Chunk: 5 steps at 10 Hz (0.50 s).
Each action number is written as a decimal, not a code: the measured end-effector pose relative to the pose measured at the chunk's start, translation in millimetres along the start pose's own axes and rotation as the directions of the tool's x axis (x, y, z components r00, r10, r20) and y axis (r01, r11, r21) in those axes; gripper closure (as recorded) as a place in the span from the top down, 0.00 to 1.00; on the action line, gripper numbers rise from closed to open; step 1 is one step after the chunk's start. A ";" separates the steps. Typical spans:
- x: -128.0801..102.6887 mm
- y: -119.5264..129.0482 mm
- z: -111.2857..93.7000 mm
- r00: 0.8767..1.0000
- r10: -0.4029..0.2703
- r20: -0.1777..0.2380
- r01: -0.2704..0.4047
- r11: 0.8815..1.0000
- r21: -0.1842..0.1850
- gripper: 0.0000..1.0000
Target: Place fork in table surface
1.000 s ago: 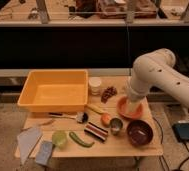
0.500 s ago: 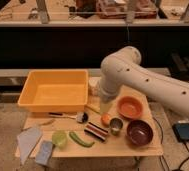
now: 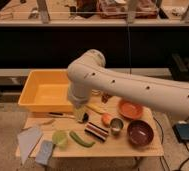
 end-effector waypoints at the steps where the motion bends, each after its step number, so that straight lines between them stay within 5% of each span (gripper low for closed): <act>1: 2.8 0.1 -0.3 1.000 0.003 -0.004 -0.003 1.000 0.002 0.65; 5: 1.4 0.1 -0.2 1.000 0.002 -0.002 -0.002 1.000 0.001 0.65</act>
